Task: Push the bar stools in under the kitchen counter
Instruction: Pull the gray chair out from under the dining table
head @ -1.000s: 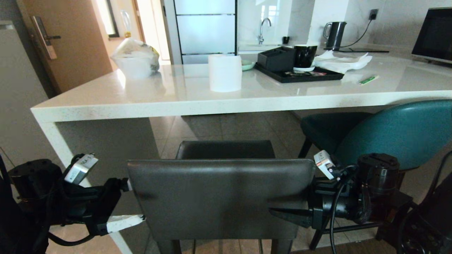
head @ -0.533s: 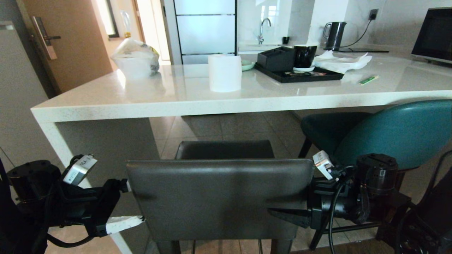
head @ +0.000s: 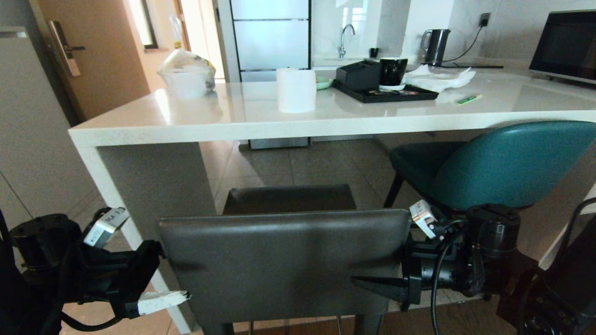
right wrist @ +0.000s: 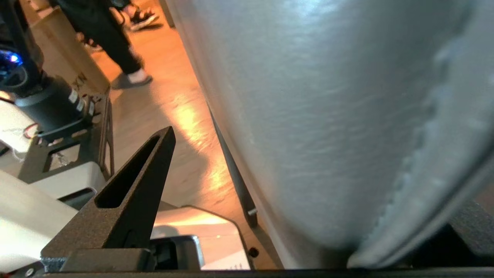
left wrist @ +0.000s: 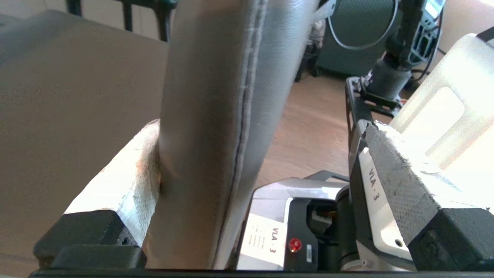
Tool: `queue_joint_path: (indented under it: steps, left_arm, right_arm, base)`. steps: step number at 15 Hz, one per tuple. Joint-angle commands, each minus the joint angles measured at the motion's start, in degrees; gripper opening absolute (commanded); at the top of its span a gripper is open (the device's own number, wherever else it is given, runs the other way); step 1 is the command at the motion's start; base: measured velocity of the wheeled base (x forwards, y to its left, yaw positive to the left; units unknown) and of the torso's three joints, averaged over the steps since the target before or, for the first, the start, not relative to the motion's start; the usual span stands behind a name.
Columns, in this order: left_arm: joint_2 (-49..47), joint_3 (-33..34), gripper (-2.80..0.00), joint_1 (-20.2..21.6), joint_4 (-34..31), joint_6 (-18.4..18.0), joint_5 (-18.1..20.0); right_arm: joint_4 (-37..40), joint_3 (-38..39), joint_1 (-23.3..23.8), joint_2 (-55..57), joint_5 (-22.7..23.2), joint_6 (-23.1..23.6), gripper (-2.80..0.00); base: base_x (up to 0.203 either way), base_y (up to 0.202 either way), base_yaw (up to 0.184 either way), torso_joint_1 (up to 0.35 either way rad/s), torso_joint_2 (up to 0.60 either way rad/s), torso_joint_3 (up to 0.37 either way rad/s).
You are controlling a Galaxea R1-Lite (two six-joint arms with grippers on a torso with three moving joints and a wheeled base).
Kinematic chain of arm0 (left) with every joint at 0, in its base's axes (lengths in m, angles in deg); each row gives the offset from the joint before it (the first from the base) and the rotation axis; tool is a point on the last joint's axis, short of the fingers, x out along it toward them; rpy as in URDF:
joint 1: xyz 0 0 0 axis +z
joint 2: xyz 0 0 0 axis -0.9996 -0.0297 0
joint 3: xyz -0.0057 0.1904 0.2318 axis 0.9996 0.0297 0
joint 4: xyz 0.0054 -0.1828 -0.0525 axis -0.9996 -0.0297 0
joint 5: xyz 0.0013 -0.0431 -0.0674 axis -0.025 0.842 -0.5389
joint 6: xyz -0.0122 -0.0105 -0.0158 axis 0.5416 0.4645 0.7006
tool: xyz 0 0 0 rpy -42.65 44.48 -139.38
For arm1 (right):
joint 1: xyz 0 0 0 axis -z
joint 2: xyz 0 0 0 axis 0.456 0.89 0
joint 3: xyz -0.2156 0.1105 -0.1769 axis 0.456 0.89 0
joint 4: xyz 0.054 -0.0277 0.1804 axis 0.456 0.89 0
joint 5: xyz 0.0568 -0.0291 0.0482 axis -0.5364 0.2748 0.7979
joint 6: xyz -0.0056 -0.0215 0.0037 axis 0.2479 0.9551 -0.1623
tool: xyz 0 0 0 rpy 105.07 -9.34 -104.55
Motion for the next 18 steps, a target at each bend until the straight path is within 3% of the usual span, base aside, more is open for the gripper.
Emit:
queue_joint_path:
  steps: [1,18]
  left_arm:
    - [0.1,-0.1,0.00,0.1,0.6,0.0,0.1]
    - [1.3,1.0,0.00,-2.6,0.6,0.0,0.1]
  right_arm:
    - [-0.5,0.0,0.0,0.0,0.3,0.0,0.00]
    - [-0.5,0.2,0.1,-0.1,0.2,0.0,0.00]
  base:
    - [-0.193,0.000,0.000,-0.002,0.01,-0.001]
    - [-0.194,0.000,-0.001,0.003,0.00,0.002]
